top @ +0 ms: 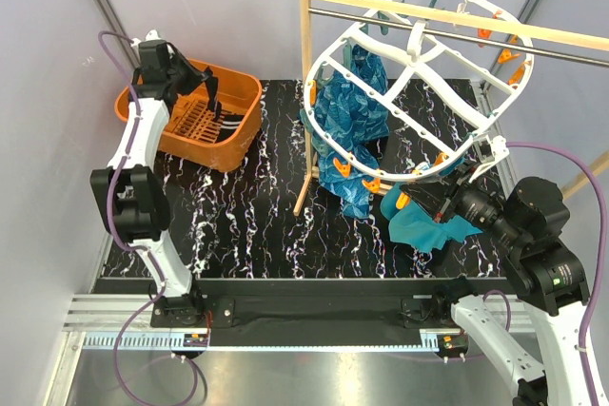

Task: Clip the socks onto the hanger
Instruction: Pick up the sock from the bin.

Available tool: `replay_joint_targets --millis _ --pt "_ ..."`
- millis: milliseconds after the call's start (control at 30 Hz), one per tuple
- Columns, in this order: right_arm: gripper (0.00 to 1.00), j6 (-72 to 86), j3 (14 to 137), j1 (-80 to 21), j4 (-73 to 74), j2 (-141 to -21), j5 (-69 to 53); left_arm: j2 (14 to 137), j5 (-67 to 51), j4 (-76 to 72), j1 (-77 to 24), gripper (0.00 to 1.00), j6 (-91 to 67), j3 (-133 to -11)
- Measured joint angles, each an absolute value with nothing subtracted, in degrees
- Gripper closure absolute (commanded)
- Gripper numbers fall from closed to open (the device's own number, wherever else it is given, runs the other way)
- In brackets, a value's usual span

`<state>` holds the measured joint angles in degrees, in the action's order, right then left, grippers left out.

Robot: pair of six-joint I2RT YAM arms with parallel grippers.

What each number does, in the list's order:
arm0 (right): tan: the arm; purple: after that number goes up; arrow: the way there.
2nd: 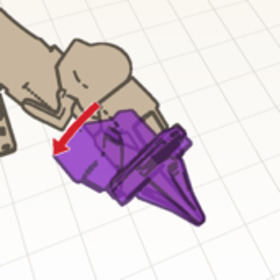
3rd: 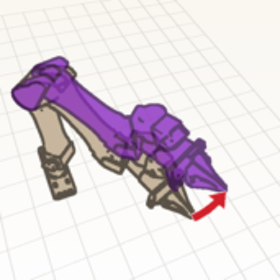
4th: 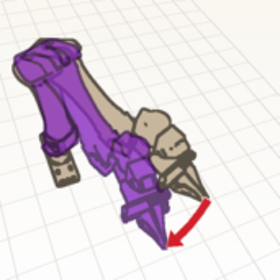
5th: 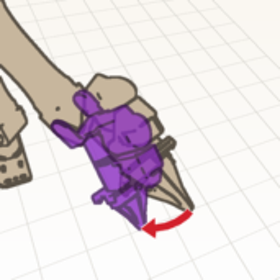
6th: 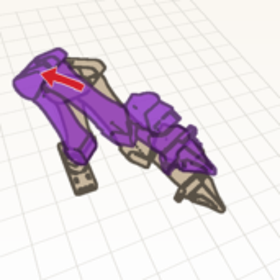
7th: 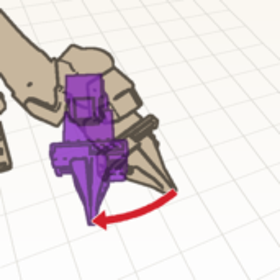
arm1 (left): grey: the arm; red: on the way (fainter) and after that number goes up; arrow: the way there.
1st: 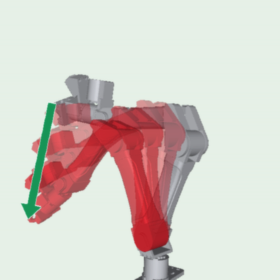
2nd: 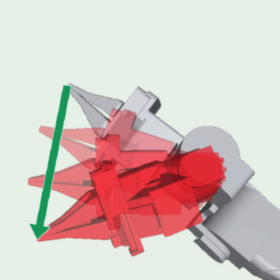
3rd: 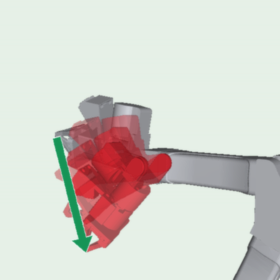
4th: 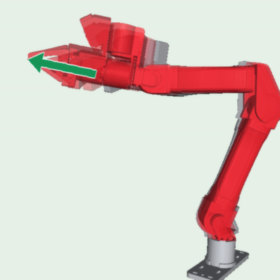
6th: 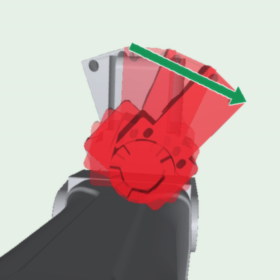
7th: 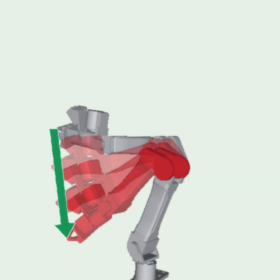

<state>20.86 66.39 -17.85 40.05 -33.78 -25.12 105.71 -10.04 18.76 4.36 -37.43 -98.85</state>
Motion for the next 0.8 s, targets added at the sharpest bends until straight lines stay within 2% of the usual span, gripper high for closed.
replay_joint_targets --millis 300,567,700,733,800 --pt "1.00 20.88 66.39 -17.85 40.05 -33.78 -25.12 109.60 -14.59 16.21 6.28 1.00 -38.89 -99.70" --pt "1.00 21.08 66.35 -17.85 40.01 -33.82 -25.17 113.54 -18.87 15.33 5.65 0.99 -39.00 -93.91" --pt "1.00 21.30 66.26 -17.85 39.68 -34.04 -25.19 115.26 -19.59 16.08 3.84 0.80 -37.91 -93.38" --pt "1.00 21.32 66.26 -17.85 39.66 -34.04 -25.19 115.39 -19.59 16.29 3.57 0.64 -37.63 -93.38" --pt "1.00 21.32 66.24 -17.85 39.66 -34.04 -25.19 115.52 -19.51 16.95 2.72 0.51 -37.06 -93.38"
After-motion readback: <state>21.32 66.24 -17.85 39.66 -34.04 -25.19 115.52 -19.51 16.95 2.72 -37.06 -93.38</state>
